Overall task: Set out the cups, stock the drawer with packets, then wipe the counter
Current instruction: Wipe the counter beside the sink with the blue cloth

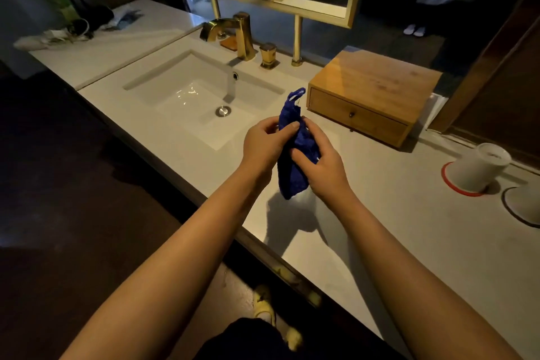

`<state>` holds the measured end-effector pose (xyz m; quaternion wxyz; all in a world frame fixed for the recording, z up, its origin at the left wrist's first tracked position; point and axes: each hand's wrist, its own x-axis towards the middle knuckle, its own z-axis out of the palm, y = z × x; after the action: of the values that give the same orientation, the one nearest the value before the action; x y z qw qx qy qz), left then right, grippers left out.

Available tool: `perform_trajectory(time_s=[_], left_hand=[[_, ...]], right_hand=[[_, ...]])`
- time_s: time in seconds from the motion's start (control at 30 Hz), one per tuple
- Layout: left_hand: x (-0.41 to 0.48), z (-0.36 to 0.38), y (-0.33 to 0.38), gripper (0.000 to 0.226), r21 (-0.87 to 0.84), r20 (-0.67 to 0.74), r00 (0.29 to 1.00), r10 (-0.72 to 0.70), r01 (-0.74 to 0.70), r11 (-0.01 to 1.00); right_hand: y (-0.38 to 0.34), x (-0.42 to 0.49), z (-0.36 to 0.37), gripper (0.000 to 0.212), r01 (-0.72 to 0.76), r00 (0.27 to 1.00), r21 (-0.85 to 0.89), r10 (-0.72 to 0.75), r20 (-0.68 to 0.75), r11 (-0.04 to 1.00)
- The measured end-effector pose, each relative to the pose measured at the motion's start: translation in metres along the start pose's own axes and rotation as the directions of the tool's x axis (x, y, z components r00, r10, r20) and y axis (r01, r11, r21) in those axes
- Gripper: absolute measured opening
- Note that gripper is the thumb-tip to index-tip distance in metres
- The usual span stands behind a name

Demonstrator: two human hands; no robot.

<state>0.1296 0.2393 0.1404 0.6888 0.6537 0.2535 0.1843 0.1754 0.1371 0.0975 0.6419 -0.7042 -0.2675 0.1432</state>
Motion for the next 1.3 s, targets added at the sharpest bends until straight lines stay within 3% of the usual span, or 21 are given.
perform_trajectory(time_s=[0.17, 0.27, 0.37, 0.47, 0.53, 0.63, 0.73, 0.8, 0.87, 0.93, 1.13, 1.3], left_hand=[[-0.002, 0.011, 0.002, 0.025, 0.076, 0.034, 0.996, 0.082, -0.084, 0.994], [0.005, 0.010, 0.000, 0.025, 0.148, 0.074, 0.988, 0.139, -0.149, 0.978], [0.021, -0.005, -0.011, 0.025, 0.275, 0.051, 0.982, 0.182, -0.189, 0.943], [0.041, -0.040, -0.030, 0.027, 0.377, -0.057, 0.980, 0.192, -0.157, 0.913], [0.054, -0.074, -0.047, 0.028, 0.483, -0.123, 0.968, 0.220, -0.136, 0.865], [0.070, -0.123, -0.075, 0.035, 0.666, -0.129, 0.970, 0.205, -0.068, 0.742], [0.084, -0.156, -0.096, 0.039, 0.792, -0.042, 0.981, 0.192, -0.084, 0.604], [0.093, -0.170, -0.105, 0.041, 0.884, 0.049, 0.978, 0.205, -0.138, 0.447], [0.100, -0.182, -0.115, 0.044, 0.958, 0.118, 0.978, 0.172, -0.158, 0.238], [0.104, -0.191, -0.123, 0.049, 0.980, 0.159, 0.979, 0.130, -0.172, 0.101], [0.111, -0.199, -0.135, 0.055, 0.977, 0.181, 0.981, 0.065, -0.187, 0.102], [0.112, -0.201, -0.136, 0.055, 0.972, 0.190, 0.981, 0.041, -0.194, 0.136]], right_hand=[[-0.008, 0.001, -0.013, 0.054, 0.018, 0.993, 0.049, -0.012, -0.114, 0.999], [-0.008, 0.003, -0.019, 0.051, 0.018, 0.987, -0.043, -0.025, -0.160, 0.999], [-0.001, 0.007, -0.026, 0.042, -0.044, 0.976, -0.128, 0.015, -0.215, 0.991], [0.018, 0.009, -0.031, 0.029, -0.184, 0.946, -0.253, 0.101, -0.308, 0.950], [0.035, 0.008, -0.030, 0.033, -0.306, 0.912, -0.416, 0.137, -0.387, 0.856], [0.059, 0.006, -0.020, 0.042, -0.440, 0.874, -0.649, 0.131, -0.468, 0.621], [0.080, 0.005, -0.008, 0.052, -0.406, 0.905, -0.817, 0.058, -0.421, 0.409], [0.092, 0.006, -0.004, 0.057, -0.335, 0.940, -0.881, 0.048, -0.339, 0.333], [0.100, 0.010, -0.002, 0.055, -0.306, 0.951, -0.886, 0.062, -0.304, 0.347], [0.104, 0.015, 0.000, 0.053, -0.336, 0.941, -0.859, 0.099, -0.323, 0.386], [0.107, 0.029, 0.018, 0.053, -0.461, 0.885, -0.811, 0.119, -0.450, 0.359], [0.107, 0.053, 0.039, 0.056, -0.560, 0.816, -0.726, 0.113, -0.567, 0.400]])
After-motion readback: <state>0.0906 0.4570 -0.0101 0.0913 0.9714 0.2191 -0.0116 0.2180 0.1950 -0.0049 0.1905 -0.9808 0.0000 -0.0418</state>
